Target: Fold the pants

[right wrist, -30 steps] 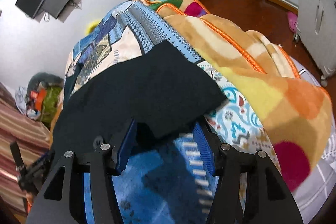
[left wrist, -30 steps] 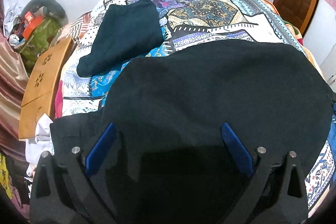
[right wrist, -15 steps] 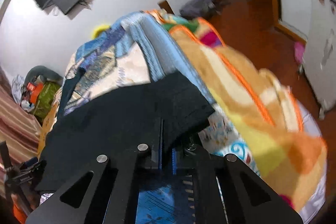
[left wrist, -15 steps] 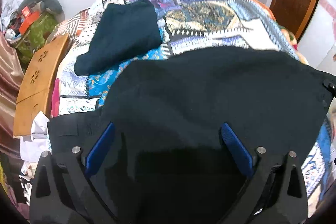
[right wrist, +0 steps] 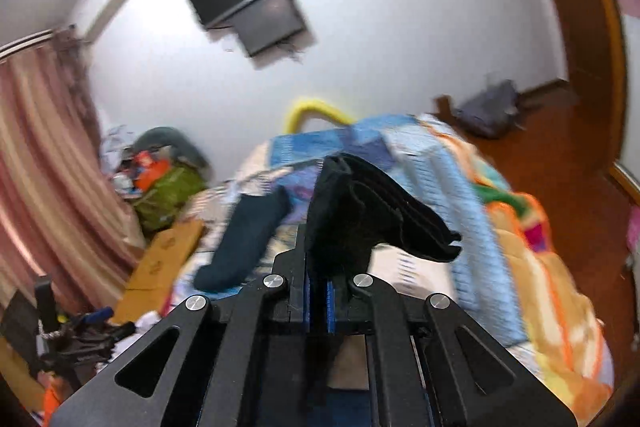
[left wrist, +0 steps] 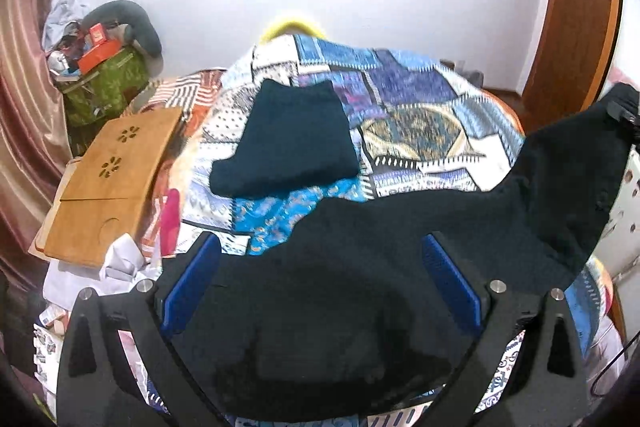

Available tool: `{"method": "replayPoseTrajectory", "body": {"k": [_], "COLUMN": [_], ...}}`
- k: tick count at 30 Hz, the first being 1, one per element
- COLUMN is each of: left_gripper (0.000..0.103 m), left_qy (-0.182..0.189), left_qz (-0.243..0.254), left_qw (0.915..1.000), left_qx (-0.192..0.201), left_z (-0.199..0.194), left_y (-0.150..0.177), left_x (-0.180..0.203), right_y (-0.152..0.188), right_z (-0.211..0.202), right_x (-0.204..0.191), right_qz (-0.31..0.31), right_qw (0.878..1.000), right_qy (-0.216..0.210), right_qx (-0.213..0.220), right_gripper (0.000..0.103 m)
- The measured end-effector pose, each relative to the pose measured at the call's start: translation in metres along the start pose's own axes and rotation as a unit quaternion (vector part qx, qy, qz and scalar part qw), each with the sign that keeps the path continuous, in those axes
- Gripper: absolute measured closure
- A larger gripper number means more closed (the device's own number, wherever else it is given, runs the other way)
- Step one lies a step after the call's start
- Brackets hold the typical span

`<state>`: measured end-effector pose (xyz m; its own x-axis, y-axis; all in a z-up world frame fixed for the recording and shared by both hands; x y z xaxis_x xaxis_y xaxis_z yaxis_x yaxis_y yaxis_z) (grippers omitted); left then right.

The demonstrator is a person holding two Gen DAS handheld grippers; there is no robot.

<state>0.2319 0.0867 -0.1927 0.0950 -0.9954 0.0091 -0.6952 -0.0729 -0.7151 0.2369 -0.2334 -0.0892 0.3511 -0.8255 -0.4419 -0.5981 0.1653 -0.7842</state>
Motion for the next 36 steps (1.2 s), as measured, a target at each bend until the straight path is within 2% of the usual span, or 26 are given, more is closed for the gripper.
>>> {"method": "replayPoseTrajectory", "body": {"k": [5,10,16,19,24,26,27,28,30,36], "left_gripper": [0.001,0.001,0.001,0.001,0.001,0.001,0.001,0.001,0.001,0.001], "left_qy": [0.008,0.009,0.013,0.014,0.013,0.013,0.014,0.014,0.020,0.036], "left_qz": [-0.022,-0.035,-0.038,-0.037,-0.029,-0.022,-0.018,-0.013,-0.006,0.023], "left_qw": [0.9996,0.9992,0.9992,0.9992,0.9995,0.9997,0.9997,0.9997,0.9996,0.9976], "left_qx": [0.015,0.016,0.007,0.007,-0.001,-0.005,-0.007,-0.012,-0.019,-0.054], "left_z": [-0.015,-0.019,-0.015,-0.013,-0.004,0.002,0.005,0.010,0.019,0.054], "left_y": [0.000,0.007,0.013,0.013,0.009,0.007,0.005,0.003,0.001,-0.002], "left_x": [-0.015,-0.025,-0.026,-0.025,-0.018,-0.012,-0.009,-0.005,0.003,0.034], "right_y": [0.020,0.078,0.161,0.184,0.191,0.189,0.186,0.182,0.167,0.120], "right_z": [0.038,0.080,0.119,0.126,0.121,0.114,0.112,0.105,0.096,0.082], "right_x": [-0.050,-0.088,-0.101,-0.102,-0.104,-0.105,-0.104,-0.105,-0.101,-0.078], "right_qz": [-0.022,-0.045,-0.068,-0.085,-0.120,-0.118,-0.117,-0.118,-0.129,-0.157], "right_qw": [0.997,0.985,0.960,0.950,0.941,0.936,0.935,0.936,0.943,0.958], "right_qy": [-0.061,-0.101,-0.111,-0.104,-0.097,-0.110,-0.112,-0.111,-0.105,-0.077], "right_qx": [-0.048,-0.132,-0.249,-0.282,-0.303,-0.314,-0.315,-0.312,-0.287,-0.229], "right_gripper": [0.098,0.098,0.098,0.097,0.090,0.084,0.076,0.067,0.060,0.059]}}
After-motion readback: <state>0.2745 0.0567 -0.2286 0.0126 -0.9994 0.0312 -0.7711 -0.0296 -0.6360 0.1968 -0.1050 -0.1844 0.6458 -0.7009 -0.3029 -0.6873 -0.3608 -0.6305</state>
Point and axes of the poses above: each gripper's, at about its wrist camera, not at the fingertips, and z roughly the way its jaws point, x to its right, y to its underside, the point moved 7 cm from there along z, roughly the way its jaws point
